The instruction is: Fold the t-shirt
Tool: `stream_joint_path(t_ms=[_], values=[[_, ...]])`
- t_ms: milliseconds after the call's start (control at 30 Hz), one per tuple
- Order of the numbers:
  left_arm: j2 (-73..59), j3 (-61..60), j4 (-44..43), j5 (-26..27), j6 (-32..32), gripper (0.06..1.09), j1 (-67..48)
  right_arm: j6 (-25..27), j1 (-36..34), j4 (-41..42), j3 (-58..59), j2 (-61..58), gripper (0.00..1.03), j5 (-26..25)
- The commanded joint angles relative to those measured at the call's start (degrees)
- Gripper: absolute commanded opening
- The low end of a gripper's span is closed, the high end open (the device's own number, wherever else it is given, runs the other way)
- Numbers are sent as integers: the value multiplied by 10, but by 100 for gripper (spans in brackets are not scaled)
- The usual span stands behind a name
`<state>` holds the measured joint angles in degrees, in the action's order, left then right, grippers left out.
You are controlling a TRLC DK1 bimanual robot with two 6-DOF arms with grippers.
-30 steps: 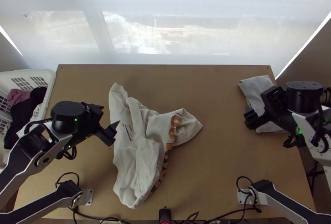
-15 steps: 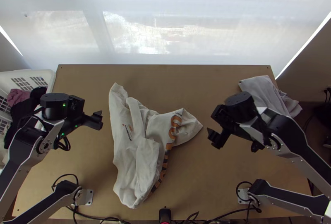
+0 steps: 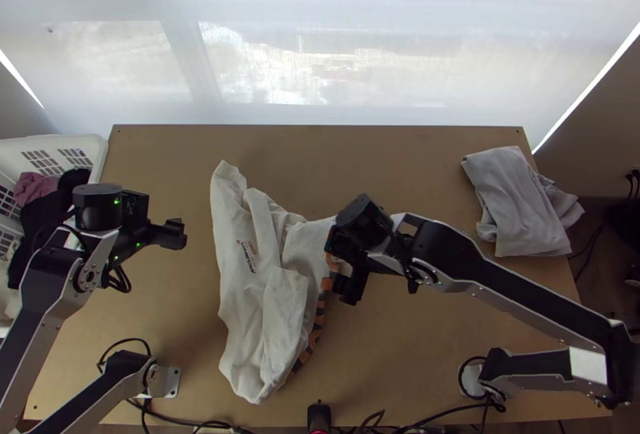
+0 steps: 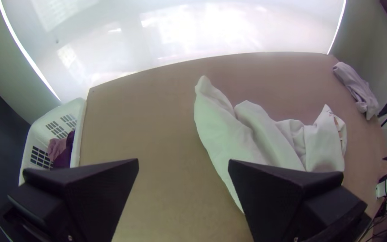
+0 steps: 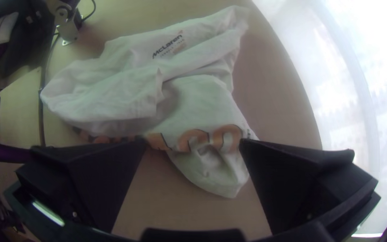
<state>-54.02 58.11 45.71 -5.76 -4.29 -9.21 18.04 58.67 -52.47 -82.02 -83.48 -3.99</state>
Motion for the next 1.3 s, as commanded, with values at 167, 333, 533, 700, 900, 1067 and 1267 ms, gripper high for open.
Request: stream_joint_path(t_ms=[167, 333, 533, 700, 900, 1067, 1267], values=[[11, -27, -10, -4, 3, 103, 17, -17, 65, 65, -37, -144, 96, 36], [14, -30, -10, -4, -5, 103, 18, -25, 79, 73, -49, -188, 96, 50], [20, -48, -12, -4, -14, 103, 20, -32, 89, 89, -55, -226, 94, 59], [21, -63, -26, -4, -21, 103, 18, -21, 79, 89, -75, -257, 84, 61], [15, -66, -37, -4, -22, 103, 15, -6, 59, 90, -81, -282, 53, 80], [12, -70, -42, -3, -23, 103, 13, -6, 33, 90, -96, -278, 4, 110], [5, -71, -51, -3, -22, 103, 2, 2, -3, 85, -99, -249, 3, 110]])
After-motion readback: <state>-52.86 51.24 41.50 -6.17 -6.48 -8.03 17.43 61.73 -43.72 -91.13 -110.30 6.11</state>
